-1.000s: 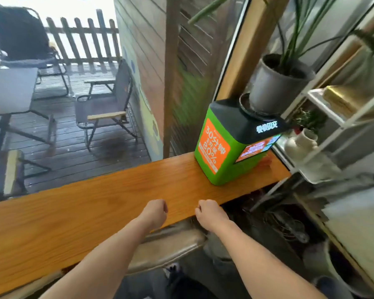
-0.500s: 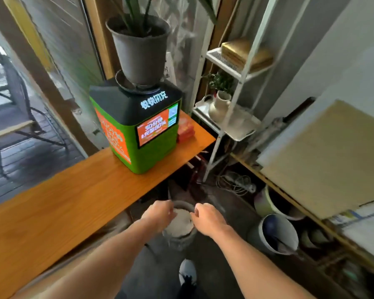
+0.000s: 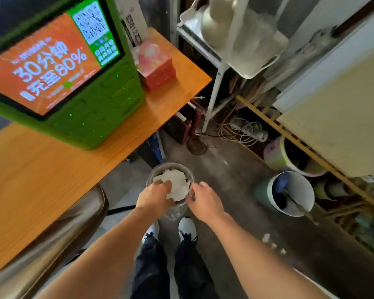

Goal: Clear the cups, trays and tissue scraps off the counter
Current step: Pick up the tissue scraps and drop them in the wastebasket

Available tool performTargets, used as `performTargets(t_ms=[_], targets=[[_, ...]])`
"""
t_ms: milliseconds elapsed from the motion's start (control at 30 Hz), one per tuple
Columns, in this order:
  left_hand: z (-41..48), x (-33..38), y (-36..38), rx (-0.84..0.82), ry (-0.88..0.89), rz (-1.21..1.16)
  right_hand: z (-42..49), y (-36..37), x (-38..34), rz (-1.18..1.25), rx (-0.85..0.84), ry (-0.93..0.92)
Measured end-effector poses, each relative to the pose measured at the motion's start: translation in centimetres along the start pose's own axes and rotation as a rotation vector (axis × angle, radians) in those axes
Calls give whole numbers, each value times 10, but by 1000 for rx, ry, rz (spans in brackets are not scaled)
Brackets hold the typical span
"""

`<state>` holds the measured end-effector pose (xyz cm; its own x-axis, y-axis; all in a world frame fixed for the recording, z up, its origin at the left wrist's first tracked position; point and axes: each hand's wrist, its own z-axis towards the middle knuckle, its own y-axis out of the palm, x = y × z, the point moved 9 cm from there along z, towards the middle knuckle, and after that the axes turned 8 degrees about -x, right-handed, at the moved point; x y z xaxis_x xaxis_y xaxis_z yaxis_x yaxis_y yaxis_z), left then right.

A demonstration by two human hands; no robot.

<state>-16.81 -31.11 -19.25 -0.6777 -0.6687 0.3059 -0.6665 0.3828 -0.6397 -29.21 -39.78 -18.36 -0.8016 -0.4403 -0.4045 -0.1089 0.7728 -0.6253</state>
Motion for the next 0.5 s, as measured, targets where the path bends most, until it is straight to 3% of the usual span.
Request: performTargets(t_ms=[300, 500], targets=[[125, -76, 103, -66, -82, 5, 126, 115, 55, 77, -28, 61], [214, -107, 167, -6, -96, -9, 210, 187, 83, 90, -1, 53]])
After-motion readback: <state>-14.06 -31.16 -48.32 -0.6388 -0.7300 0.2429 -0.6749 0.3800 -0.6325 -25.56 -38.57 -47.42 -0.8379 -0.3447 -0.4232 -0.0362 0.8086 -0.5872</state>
